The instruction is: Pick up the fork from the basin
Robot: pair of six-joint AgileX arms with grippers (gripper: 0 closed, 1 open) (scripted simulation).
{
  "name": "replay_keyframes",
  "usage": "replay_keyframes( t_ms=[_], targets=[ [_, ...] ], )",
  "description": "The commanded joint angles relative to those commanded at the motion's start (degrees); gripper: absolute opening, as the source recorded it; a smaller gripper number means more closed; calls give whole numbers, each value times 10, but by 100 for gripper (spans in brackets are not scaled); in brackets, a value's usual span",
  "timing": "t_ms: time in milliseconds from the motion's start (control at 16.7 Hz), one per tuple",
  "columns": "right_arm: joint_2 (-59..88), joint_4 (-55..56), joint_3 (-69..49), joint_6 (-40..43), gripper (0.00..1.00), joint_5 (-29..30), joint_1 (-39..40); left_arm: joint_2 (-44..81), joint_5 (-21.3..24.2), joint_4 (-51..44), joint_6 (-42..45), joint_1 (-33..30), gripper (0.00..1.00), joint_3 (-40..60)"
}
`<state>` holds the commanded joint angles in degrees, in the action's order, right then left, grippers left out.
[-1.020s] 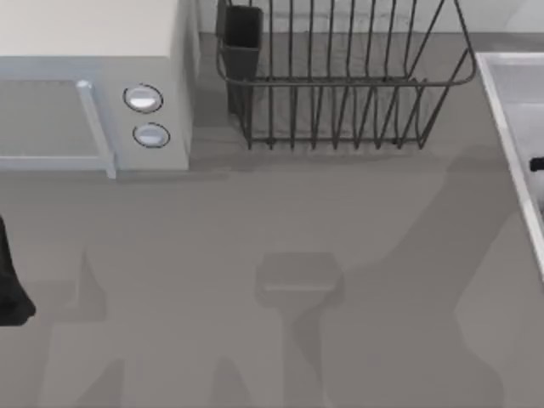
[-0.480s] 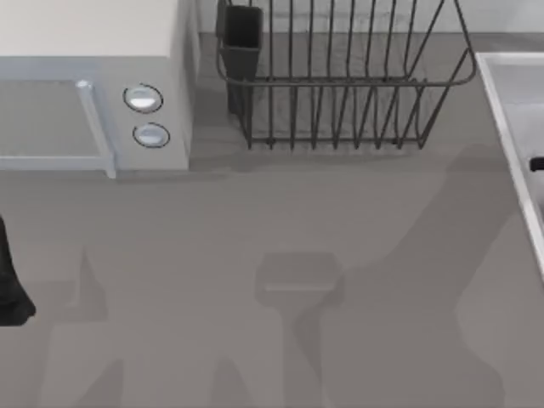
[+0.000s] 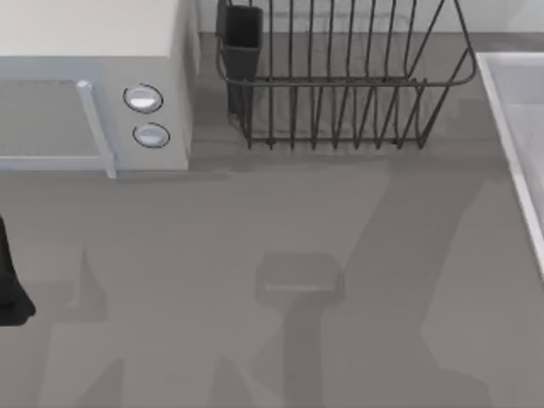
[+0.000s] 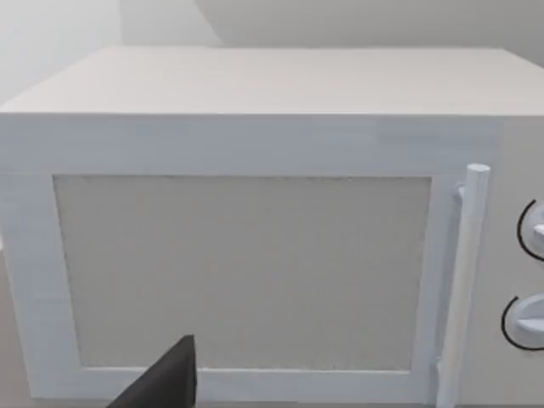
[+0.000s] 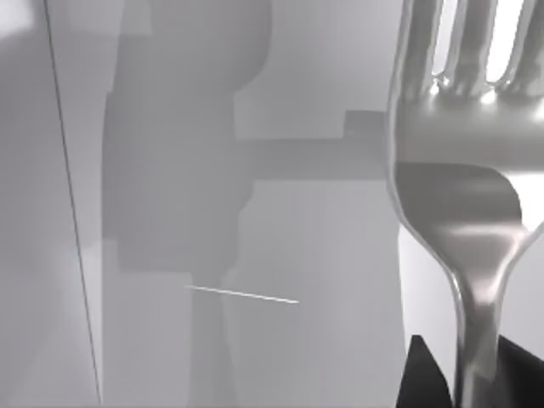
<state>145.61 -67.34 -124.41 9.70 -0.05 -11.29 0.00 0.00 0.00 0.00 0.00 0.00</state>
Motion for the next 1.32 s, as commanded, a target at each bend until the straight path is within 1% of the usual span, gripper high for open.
replay_keyframes(
  t_ms=[120, 240, 600, 720, 840, 960, 1320],
  targets=[
    [-18, -60, -41, 0, 0, 0, 0, 0, 0, 0, 0, 0, 100, 0],
    [-33, -97, -70, 0, 0, 0, 0, 0, 0, 0, 0, 0, 100, 0],
    [-38, -108, -80, -2, 0, -1, 2, 0, 0, 0, 0, 0, 100, 0],
    [-50, -111, -68, -21, 0, -1, 21, 0, 0, 0, 0, 0, 100, 0],
    [-76, -116, -42, -64, 0, 0, 64, 0, 0, 0, 0, 0, 100, 0],
    [-114, -121, -5, -128, 0, 0, 129, 0, 0, 0, 0, 0, 100, 0],
    [-258, -136, 135, -373, 0, 1, 380, 0, 0, 0, 0, 0, 100, 0]
  ],
)
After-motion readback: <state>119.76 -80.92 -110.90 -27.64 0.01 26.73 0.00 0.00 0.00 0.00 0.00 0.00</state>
